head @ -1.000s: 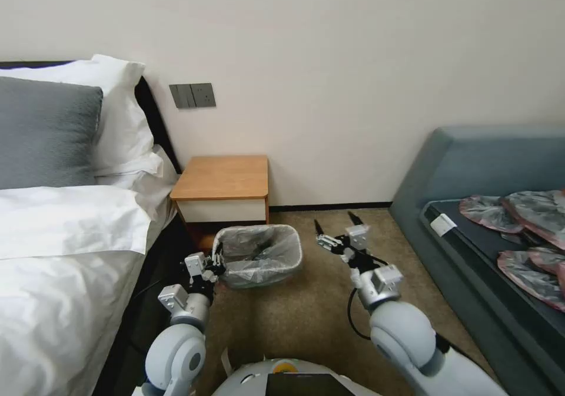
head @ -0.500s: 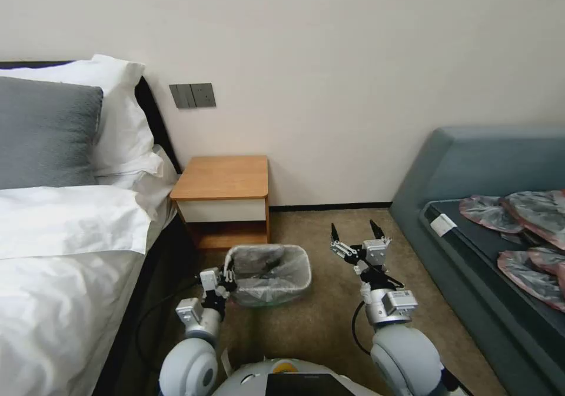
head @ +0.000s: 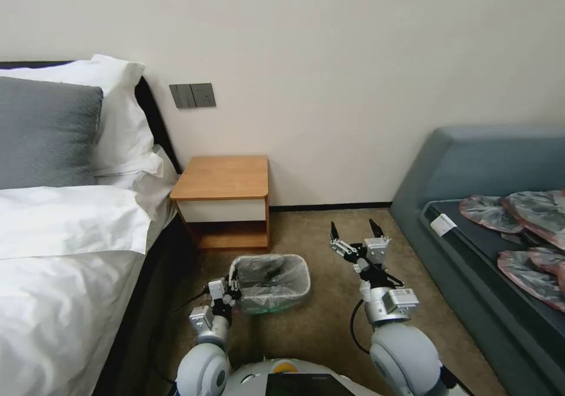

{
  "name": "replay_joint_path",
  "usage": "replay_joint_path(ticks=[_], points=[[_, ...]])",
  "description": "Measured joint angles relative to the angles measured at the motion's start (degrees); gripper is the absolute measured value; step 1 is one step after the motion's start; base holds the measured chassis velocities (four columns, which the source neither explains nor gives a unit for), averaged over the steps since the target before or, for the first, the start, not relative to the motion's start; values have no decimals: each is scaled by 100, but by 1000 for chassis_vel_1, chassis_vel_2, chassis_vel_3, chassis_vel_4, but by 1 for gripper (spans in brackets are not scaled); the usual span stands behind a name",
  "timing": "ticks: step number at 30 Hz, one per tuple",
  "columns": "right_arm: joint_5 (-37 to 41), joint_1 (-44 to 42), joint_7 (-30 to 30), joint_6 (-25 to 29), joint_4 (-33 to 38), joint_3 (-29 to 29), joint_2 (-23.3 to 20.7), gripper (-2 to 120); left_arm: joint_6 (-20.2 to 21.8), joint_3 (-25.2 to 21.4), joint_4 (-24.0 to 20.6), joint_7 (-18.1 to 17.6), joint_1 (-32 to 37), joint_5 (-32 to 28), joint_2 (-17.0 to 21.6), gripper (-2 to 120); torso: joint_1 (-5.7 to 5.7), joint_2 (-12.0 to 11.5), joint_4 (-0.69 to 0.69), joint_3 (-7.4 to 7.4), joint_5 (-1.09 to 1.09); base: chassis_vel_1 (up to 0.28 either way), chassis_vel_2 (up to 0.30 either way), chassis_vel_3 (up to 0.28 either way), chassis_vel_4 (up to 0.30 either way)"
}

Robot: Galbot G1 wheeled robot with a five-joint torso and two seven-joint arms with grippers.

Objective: Pick up the garbage bag from the table and place it over the trash can.

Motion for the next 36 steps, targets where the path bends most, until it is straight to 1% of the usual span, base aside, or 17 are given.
replay_joint_path(ticks=[4, 12, 27, 28, 29, 30, 32, 33, 34, 36], points=[[39, 35, 8, -15, -20, -6, 18, 100, -102, -4, 229, -12, -64, 67, -31, 7, 0, 0, 0, 0, 0, 0, 0, 0, 0], [110, 30, 31, -27, -34, -5, 17, 100, -109, 44, 464, -17, -179, 70, -39, 7, 0, -1, 0, 0, 0, 0, 0, 0, 0], [135, 44, 38, -37, -59, -33, 66, 100, -101, 148, 636, -101, -247, 62, -42, 7, 0, 0, 0, 0, 2, 0, 0, 0, 0], [136, 36, 40, -38, -54, -32, 66, 100, -96, 172, 636, -115, -245, 90, -46, 9, 0, 0, 0, 0, 1, 0, 0, 0, 0], [137, 26, 41, -38, -47, -31, 66, 100, -88, 190, 635, -122, -241, 131, -51, 15, 0, -1, 0, 0, 1, 0, 0, 0, 0], [137, 26, 41, -38, -47, -31, 66, 100, -88, 190, 635, -122, -241, 131, -51, 15, 0, -1, 0, 0, 1, 0, 0, 0, 0], [137, 15, 45, -39, -33, -31, 69, 100, -84, 202, 633, -125, -233, 240, -64, 27, 0, 0, 0, 0, 0, 0, 0, 0, 0], [137, 15, 45, -39, -33, -31, 69, 100, -84, 202, 633, -125, -233, 240, -64, 27, 0, 0, 0, 0, 0, 0, 0, 0, 0], [137, 9, 46, -39, -28, -33, 76, 100, -83, 204, 626, -125, -228, 283, -64, 30, 0, -1, 0, 0, 0, 0, 0, 0, 0], [137, -6, 53, -40, -18, -46, 86, 100, -77, 214, 607, -122, -220, 350, -63, 41, 0, 0, -1, 0, -1, 0, 0, 0, 0]])
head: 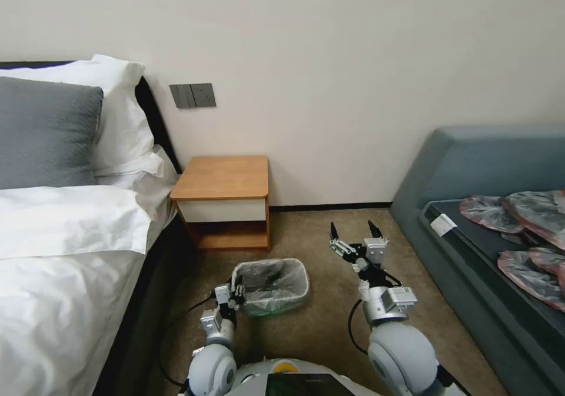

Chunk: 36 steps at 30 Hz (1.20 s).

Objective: Pick up the garbage bag from the table and place it over the trash can.

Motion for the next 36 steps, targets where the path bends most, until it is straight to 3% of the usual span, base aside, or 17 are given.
replay_joint_path(ticks=[17, 27, 36], points=[[-13, -131, 10, -9, 64, -53, 77, 100, -82, -314, -346, 78, 29, 328, 44, 99, 0, 0, 1, 0, 1, 0, 0, 0, 0], [-142, -322, -115, 229, -50, 32, 230, 100, -417, -698, -748, 159, 40, 683, 182, 100, 0, 0, 1, 0, 1, 0, 0, 0, 0], [-41, -995, -1199, 1091, -304, 837, 644, 100, -862, -907, -1236, 550, 158, 901, 264, 100, 0, 0, 0, 0, 0, 0, 0, 0, 0]])
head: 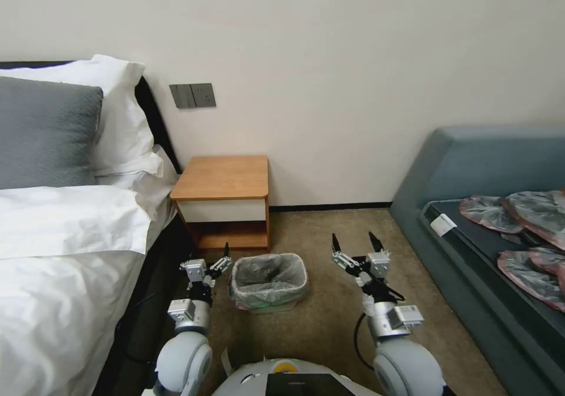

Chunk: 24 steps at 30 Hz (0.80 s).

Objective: Pick up the garbage bag from the table and place it over the trash can.

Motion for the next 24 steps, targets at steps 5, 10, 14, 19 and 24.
replay_joint_path(ticks=[5, 10, 14, 19, 24], points=[[165, -448, -432, 449, -147, 519, 329, 100, -125, -408, -361, 729, 214, 49, -58, 100, 0, 0, -1, 0, 2, 0, 0, 0, 0], [301, -753, -788, 803, -268, 888, 612, 100, -309, -1056, -644, 1180, 549, 124, -129, 100, 0, 0, 0, 0, 1, 0, 0, 0, 0], [346, -947, -891, 963, -240, 955, 771, 100, -368, -1356, -810, 1293, 809, 137, -190, 100, 0, 0, 1, 0, 1, 0, 0, 0, 0], [290, -1071, -959, 1123, -162, 954, 944, 100, -354, -1271, -928, 1321, 1131, 195, -294, 100, 0, 0, -2, 0, 0, 0, 0, 0, 0], [253, -1104, -987, 1130, -74, 971, 986, 100, -557, -1060, -940, 1308, 1986, 314, -583, 100, 0, 0, 2, 0, 1, 0, 0, 0, 0]])
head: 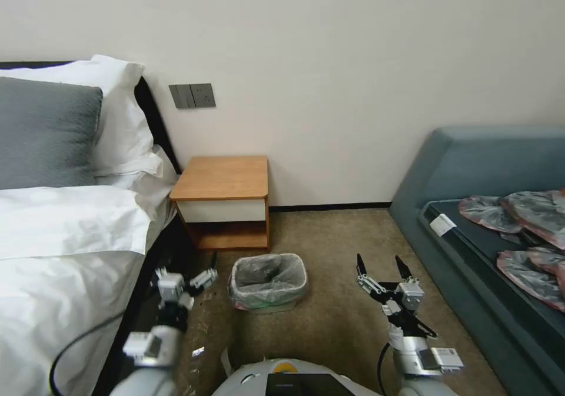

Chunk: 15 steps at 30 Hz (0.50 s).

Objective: Pick up the garbage bag from the table and place it over the trash can.

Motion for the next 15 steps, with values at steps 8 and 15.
replay_joint_path(ticks=[8, 15], points=[[-52, -15, -48, -22, 55, -89, -31, 100, -409, 230, 71, -327, 446, 175, -207, 100, 0, 0, -2, 0, 0, 0, 0, 0, 0], [-104, -12, -21, -35, 58, -105, -42, 100, -419, 265, 70, -401, 435, 201, -206, 100, 0, 0, -2, 0, 0, 0, 0, 0, 0]])
